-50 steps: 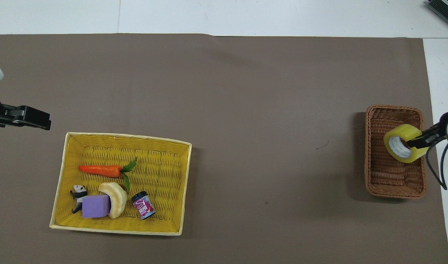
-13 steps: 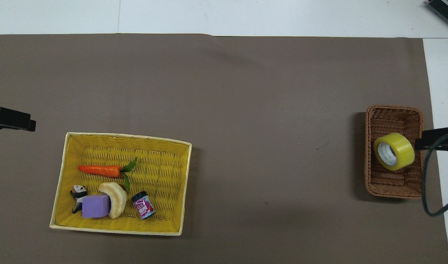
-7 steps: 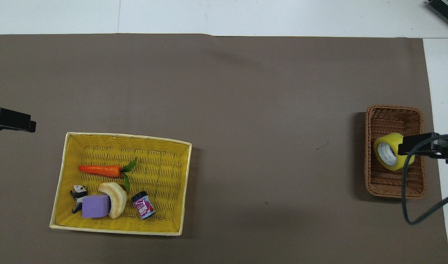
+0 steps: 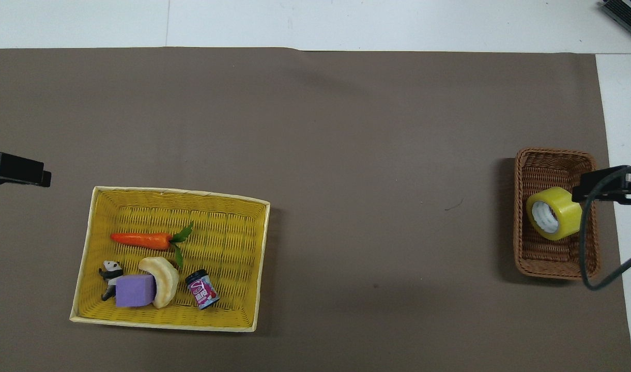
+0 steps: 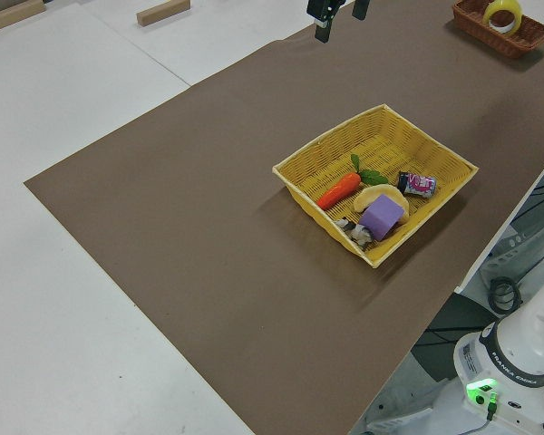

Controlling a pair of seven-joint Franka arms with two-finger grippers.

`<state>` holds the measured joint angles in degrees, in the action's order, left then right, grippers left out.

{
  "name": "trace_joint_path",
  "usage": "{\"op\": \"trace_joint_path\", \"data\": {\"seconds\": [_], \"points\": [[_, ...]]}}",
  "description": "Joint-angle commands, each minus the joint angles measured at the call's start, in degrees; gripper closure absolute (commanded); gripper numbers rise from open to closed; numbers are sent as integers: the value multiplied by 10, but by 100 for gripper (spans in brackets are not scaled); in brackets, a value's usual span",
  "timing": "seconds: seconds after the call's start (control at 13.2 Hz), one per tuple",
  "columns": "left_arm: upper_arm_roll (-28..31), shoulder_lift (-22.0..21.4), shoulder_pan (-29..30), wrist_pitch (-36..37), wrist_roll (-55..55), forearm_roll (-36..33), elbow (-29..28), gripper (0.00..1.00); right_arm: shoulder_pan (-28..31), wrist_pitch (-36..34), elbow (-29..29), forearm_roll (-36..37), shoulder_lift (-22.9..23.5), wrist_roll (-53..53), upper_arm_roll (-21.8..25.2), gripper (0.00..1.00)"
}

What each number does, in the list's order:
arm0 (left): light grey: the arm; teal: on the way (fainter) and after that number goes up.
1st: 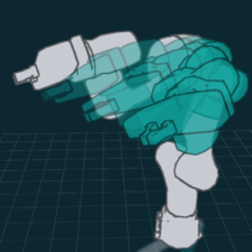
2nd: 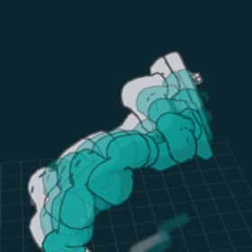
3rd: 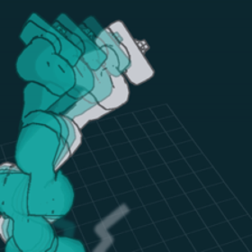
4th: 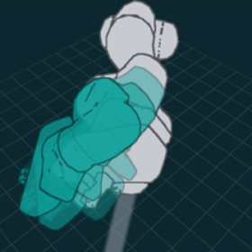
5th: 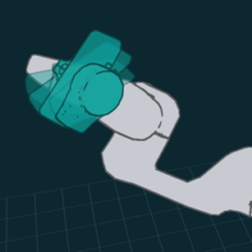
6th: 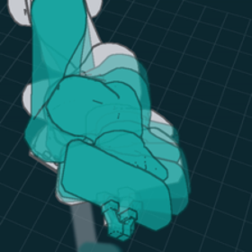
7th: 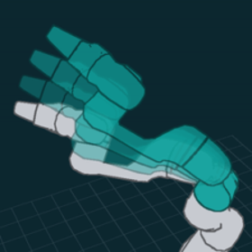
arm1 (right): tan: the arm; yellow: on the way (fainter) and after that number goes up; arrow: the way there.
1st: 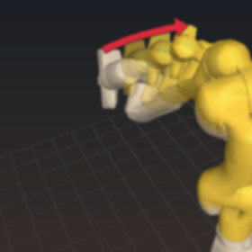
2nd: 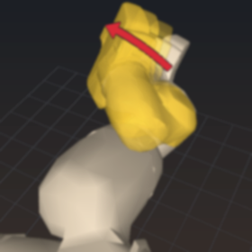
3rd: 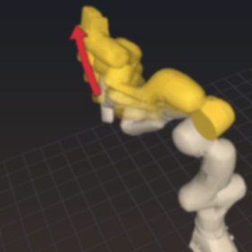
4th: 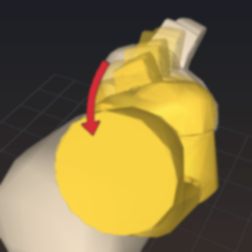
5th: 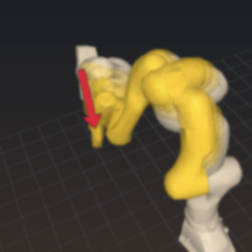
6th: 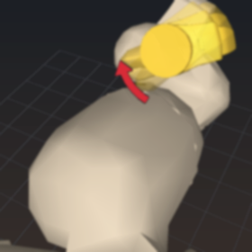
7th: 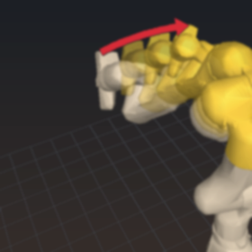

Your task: Move tape to another basket

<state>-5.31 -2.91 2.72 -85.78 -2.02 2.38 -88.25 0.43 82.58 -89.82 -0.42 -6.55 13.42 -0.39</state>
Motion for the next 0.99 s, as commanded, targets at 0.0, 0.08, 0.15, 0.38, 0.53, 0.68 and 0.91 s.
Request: {"op": "trace_joint_path", "data": {"seconds": [0.0, 0.08, 0.15, 0.38, 0.53, 0.68, 0.91], "points": [[-5, -16, 8, 4, 2, 6, -16, 0, 9, -8, 12, -8, 4, 5, -3, 0], [-5, -16, 8, 4, 2, 6, -16, 0, 10, -8, 12, -8, 4, 4, -3, 0], [-5, -16, 7, 4, 2, 6, -16, 0, 10, -8, 12, -8, 4, 5, -2, 0], [-5, -16, 7, 4, 2, 6, -16, 0, 10, -8, 12, -7, 4, 5, -2, 0], [-5, -16, 7, 4, 2, 6, -16, 0, 10, -8, 11, -3, 4, 4, -2, 0], [-5, -17, 7, 5, 3, 6, -16, 0, 10, -8, 8, -2, 0, 4, -2, 0], [-5, -17, 8, 6, 2, 6, -17, 0, 10, -6, 6, -1, 0, 4, -2, 0]]}}
